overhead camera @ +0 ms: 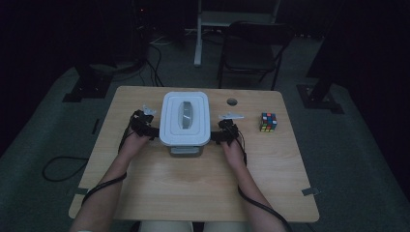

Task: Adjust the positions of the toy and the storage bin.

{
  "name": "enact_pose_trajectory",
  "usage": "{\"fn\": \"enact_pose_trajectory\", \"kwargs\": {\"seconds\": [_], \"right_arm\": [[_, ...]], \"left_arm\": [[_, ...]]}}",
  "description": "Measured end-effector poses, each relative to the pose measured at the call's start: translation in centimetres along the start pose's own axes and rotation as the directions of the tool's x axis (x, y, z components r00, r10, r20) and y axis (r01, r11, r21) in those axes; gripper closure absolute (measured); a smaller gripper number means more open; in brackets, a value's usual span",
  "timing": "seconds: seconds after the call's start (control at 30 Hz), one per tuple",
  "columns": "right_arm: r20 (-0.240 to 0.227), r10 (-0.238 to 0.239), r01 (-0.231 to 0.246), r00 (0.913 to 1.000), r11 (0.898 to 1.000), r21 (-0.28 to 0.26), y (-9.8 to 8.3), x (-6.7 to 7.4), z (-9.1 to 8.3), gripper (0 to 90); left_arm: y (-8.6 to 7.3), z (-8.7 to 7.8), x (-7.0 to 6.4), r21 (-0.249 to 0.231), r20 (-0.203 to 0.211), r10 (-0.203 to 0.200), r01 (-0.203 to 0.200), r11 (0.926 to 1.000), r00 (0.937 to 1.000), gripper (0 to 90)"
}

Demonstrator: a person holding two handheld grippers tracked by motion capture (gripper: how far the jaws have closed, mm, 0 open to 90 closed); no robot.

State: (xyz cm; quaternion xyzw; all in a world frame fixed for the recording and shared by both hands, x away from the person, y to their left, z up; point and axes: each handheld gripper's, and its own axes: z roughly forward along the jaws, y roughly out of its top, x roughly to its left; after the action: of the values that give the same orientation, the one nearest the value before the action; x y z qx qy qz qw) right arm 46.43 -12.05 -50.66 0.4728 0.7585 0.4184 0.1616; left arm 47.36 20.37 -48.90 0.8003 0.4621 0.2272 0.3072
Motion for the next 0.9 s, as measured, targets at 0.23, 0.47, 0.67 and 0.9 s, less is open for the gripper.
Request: {"fn": "enact_pose_trajectory", "kwargs": {"seconds": [0.23, 0.47, 0.67, 0.9], "right_arm": [[0.016, -0.004, 0.004, 0.9999, 1.000, 0.000, -0.5, -1.2, -1.9, 18.6], [0.010, -0.010, 0.010, 0.9999, 1.000, 0.001, -1.3, -2.1, -3.7, 18.7], [0.005, 0.000, 0.000, 1.0000, 1.000, 0.005, -2.2, -2.8, -4.9, 18.8], [-0.015, 0.026, -0.025, 0.9996, 1.000, 0.012, -3.5, -3.8, -5.4, 13.7]], "left_arm": [[0.4, 0.2, -2.1, 0.006, 0.019, 0.014, -0.014, 0.9999, 0.9997, 0.8], [0.6, 0.1, -3.9, 0.023, 0.039, 0.029, -0.030, 0.9993, 0.9988, 0.9], [0.4, -0.6, -5.6, 0.014, 0.051, 0.042, -0.043, 0.9990, 0.9978, 0.9], [-0.1, -0.7, -5.7, -0.009, 0.098, 0.023, -0.022, 0.9997, 0.9949, 0.7]]}}
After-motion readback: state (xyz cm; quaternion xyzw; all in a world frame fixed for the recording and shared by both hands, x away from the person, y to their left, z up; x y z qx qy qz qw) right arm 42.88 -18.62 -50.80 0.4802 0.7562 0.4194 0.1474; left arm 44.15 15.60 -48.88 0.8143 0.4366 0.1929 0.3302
